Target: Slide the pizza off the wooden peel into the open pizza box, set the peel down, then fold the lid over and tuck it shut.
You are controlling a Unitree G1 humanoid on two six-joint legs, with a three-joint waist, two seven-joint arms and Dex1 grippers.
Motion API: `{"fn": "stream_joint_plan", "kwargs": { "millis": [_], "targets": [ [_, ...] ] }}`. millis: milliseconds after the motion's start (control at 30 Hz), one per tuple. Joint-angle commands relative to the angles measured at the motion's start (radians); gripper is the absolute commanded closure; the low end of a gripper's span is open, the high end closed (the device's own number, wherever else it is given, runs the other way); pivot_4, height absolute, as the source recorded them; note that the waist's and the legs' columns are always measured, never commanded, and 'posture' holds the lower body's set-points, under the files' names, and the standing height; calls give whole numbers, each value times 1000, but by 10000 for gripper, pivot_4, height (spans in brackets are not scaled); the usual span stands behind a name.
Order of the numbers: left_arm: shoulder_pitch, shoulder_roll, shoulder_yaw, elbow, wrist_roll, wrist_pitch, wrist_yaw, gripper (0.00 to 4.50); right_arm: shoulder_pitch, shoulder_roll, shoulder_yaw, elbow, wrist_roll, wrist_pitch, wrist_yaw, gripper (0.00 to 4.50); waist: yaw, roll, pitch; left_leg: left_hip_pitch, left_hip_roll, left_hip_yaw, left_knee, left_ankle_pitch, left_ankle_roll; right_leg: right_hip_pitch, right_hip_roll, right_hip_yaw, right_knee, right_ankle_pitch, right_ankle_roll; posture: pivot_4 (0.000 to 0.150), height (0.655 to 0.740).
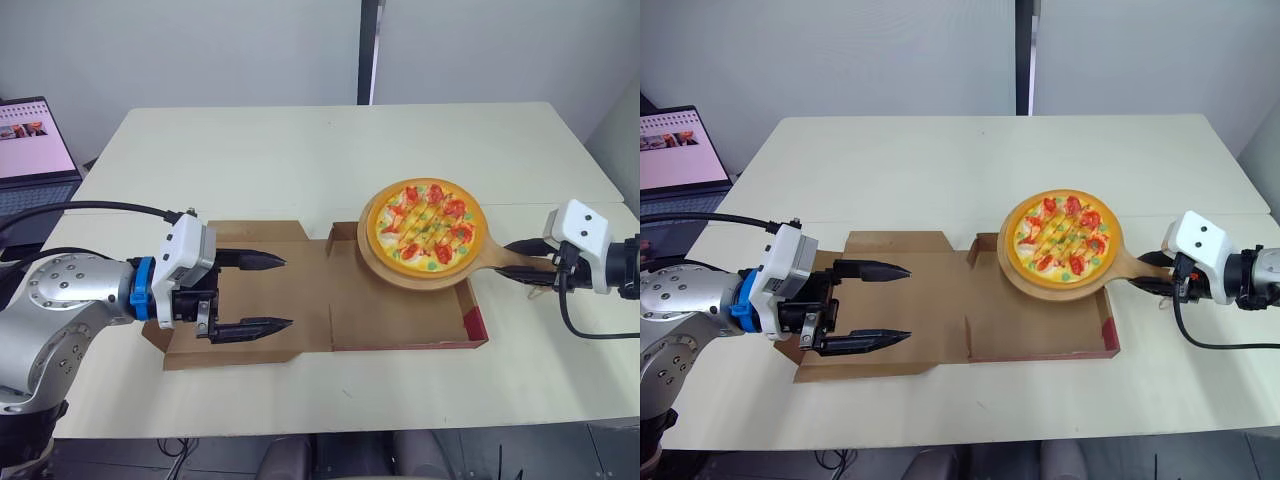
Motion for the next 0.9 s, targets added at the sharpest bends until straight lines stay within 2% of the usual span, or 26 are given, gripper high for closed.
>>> {"fn": "stream_joint_plan", "kwargs": {
  "millis": [33, 900],
  "targets": [
    [-10, 12, 10, -28, -23, -7, -1, 0, -33, -28, -37, -42, -2, -44, 8, 29233, 0, 0, 0, 0, 0, 0, 0, 0, 0, 0, 0, 0, 0, 0, 0, 1500, 7400],
    [-40, -3, -41, -20, -11, -21, -7, 0, -51, -66, -26, -16, -112, -150, 29, 29233, 0, 0, 0, 0, 0, 0, 0, 0, 0, 0, 0, 0, 0, 0, 0, 1500, 7400]
  ]
}}
